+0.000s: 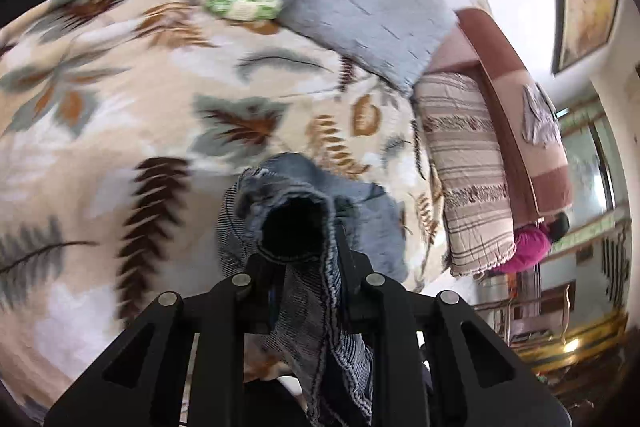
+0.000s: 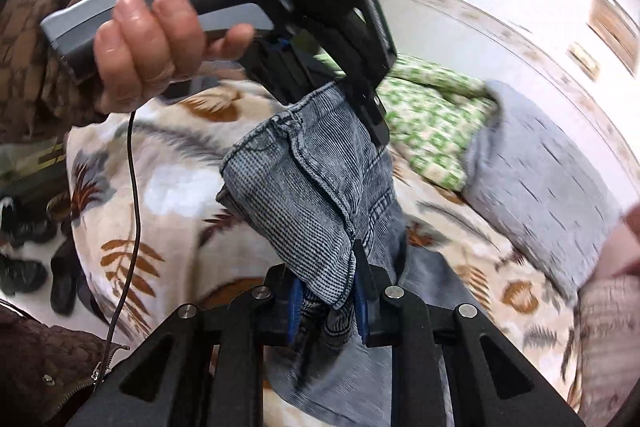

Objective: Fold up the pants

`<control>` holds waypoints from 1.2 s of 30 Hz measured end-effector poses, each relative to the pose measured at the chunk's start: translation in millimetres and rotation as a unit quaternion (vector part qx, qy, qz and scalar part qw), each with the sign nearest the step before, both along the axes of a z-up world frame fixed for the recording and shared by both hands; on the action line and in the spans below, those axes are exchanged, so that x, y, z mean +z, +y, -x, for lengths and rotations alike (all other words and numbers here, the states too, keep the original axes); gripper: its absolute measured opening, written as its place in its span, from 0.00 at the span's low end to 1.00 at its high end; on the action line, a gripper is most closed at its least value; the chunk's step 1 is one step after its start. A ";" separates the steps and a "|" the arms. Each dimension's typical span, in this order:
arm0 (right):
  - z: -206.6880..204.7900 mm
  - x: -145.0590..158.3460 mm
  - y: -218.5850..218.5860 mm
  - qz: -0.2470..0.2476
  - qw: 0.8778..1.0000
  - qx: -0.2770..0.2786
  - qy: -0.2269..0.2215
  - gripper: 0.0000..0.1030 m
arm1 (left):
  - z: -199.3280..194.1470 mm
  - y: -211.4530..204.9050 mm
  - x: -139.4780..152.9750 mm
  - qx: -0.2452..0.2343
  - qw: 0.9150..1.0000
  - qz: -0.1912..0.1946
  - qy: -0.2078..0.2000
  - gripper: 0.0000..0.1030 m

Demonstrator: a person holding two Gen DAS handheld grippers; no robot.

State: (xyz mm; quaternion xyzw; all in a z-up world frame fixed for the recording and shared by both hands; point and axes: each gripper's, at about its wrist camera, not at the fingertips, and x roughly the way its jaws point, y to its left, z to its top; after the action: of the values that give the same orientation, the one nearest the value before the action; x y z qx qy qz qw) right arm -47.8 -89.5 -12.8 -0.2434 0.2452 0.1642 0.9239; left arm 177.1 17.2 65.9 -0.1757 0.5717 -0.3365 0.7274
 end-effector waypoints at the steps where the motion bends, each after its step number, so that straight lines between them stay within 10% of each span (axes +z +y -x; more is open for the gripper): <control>1: -0.9 3.4 -12.6 -0.010 1.000 -0.010 0.001 0.20 | 1.5 -14.5 3.6 -0.007 1.000 0.001 -0.002 0.18; 8: 4.4 11.1 -116.0 -0.139 0.985 -0.086 0.049 0.20 | 14.1 -129.9 8.4 -0.061 0.998 -0.016 0.004 0.18; 19: 17.4 -29.4 -284.1 -0.366 0.902 -0.197 0.113 0.20 | 34.6 -325.1 -43.0 -0.168 0.979 -0.112 0.023 0.18; 26: 11.2 -82.6 -346.3 -0.492 0.822 -0.216 0.186 0.20 | 34.5 -354.3 -85.6 -0.168 0.971 -0.162 0.042 0.18; 36: 5.6 -95.9 -360.6 -0.585 0.762 -0.168 0.218 0.21 | 32.4 -338.7 -68.1 -0.168 0.973 -0.156 0.035 0.18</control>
State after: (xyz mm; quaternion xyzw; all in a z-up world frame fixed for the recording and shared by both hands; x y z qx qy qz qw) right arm -53.4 -450.1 -108.7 0.4324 0.3337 0.1663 0.8210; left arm 144.7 -321.5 -2.2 0.0268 0.6632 -0.3539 0.6589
